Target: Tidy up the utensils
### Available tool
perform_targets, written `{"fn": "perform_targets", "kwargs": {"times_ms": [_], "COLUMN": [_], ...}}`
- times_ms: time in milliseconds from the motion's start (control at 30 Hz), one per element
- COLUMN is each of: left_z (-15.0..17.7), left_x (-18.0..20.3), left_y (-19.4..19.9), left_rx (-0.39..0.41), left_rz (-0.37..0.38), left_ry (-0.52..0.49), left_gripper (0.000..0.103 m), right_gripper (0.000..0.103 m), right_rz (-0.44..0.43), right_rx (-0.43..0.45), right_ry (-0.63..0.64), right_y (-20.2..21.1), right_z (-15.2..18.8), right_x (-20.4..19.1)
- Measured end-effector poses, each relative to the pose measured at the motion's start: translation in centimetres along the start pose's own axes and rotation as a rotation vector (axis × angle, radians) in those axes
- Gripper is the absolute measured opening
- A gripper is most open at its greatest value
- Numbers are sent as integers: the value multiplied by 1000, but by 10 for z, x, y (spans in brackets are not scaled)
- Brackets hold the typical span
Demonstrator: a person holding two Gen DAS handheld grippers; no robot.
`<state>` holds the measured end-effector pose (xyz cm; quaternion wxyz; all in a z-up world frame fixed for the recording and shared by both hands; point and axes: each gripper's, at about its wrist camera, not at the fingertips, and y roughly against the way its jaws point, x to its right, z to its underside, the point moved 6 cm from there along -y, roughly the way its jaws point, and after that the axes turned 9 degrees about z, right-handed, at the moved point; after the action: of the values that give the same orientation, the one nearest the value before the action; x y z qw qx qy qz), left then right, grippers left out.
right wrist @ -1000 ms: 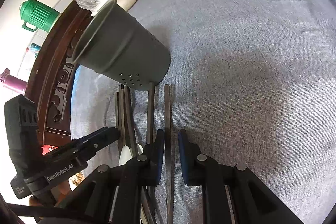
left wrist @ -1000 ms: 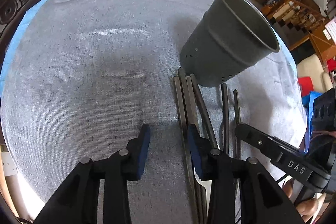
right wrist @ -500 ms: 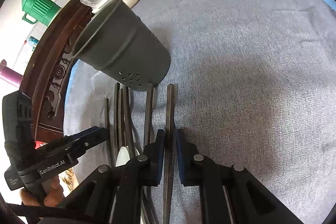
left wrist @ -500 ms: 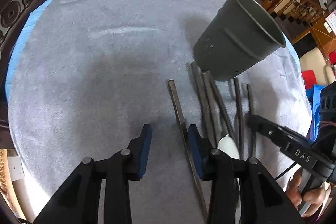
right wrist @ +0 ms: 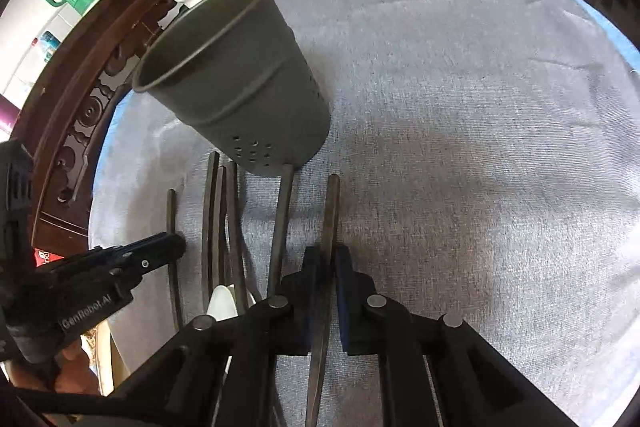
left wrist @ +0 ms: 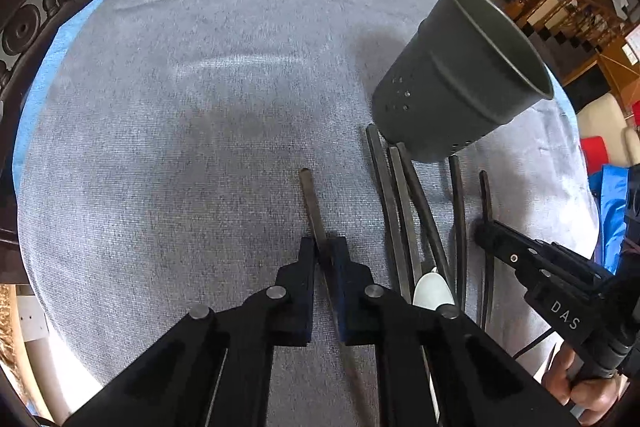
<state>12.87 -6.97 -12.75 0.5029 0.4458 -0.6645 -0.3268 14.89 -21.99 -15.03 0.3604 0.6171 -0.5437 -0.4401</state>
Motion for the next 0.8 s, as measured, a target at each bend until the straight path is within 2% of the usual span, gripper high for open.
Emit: {"fn": "perform_targets", "kwargs": {"times_ms": [100, 300, 600, 800], "left_z": [-7, -23, -41, -71], "left_x": [-14, 1, 37, 60], "left_y": [8, 67, 148, 199], "left_rx": [31, 175, 411, 590], "left_rz": [36, 82, 107, 126], "left_ry": [6, -57, -132, -143], "left_gripper": [5, 5, 5, 5], "right_gripper": [9, 8, 6, 6], "right_rz": [-19, -71, -91, -116], "right_rx": [36, 161, 442, 633], "right_ry": [-8, -18, -22, -64], "right_y": [9, 49, 130, 181], "right_z": [4, 4, -7, -20], "right_x": [3, 7, 6, 11]}}
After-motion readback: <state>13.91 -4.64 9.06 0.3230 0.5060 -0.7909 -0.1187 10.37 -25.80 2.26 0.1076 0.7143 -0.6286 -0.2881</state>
